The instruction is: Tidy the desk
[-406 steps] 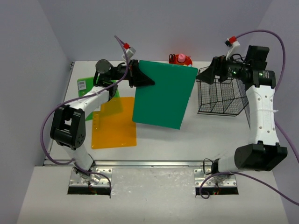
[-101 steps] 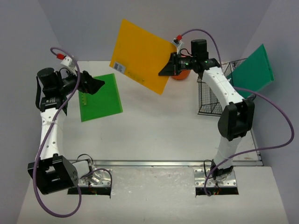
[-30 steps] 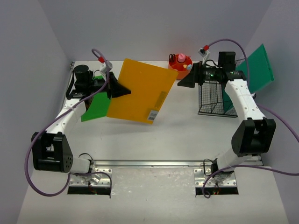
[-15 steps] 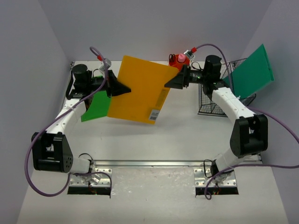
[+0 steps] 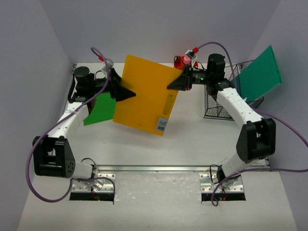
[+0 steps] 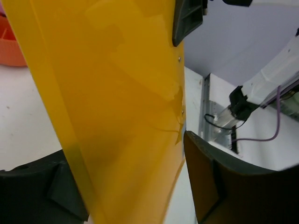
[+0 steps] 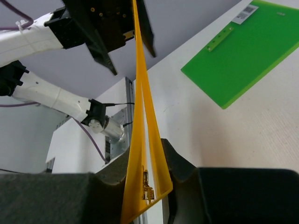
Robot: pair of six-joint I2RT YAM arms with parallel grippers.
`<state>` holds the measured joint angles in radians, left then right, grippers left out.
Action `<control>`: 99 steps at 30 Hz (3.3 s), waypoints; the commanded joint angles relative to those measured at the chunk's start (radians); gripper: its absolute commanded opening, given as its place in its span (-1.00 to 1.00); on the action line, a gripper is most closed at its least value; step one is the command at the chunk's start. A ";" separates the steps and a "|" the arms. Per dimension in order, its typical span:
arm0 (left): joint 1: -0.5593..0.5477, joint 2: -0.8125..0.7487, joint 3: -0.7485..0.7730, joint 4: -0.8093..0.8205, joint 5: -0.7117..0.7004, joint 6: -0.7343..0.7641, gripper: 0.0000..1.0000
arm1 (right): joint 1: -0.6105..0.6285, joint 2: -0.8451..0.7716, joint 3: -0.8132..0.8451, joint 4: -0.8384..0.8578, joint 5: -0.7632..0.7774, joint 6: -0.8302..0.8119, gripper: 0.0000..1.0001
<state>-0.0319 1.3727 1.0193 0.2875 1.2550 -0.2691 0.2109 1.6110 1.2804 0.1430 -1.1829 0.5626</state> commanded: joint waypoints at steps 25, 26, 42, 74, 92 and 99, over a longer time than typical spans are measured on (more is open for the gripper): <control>-0.011 0.125 0.292 -0.325 -0.854 -0.086 1.00 | -0.443 -0.389 0.347 -0.613 0.989 -0.424 -1.00; -0.021 0.121 0.287 -0.326 -0.884 -0.082 1.00 | -0.446 -0.384 0.363 -0.617 1.028 -0.429 -1.00; -0.076 0.100 0.251 -0.318 -1.019 -0.044 1.00 | -0.464 -0.294 0.309 -0.578 1.242 -0.453 -1.00; -0.051 0.150 0.288 -0.545 -1.138 0.166 1.00 | -0.578 -0.316 0.092 -0.566 1.048 -0.269 0.86; 0.412 0.313 0.333 -0.744 -0.989 0.101 0.99 | -0.127 -0.045 0.596 -0.799 0.827 -0.564 0.92; 0.508 0.491 0.371 -0.756 -0.961 0.134 0.92 | 0.053 0.298 0.746 -0.749 0.632 -0.279 0.91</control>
<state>0.4242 1.7606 1.3581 -0.4698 0.2509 -0.1565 0.2033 1.7616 1.9474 -0.6001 -0.4076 0.1086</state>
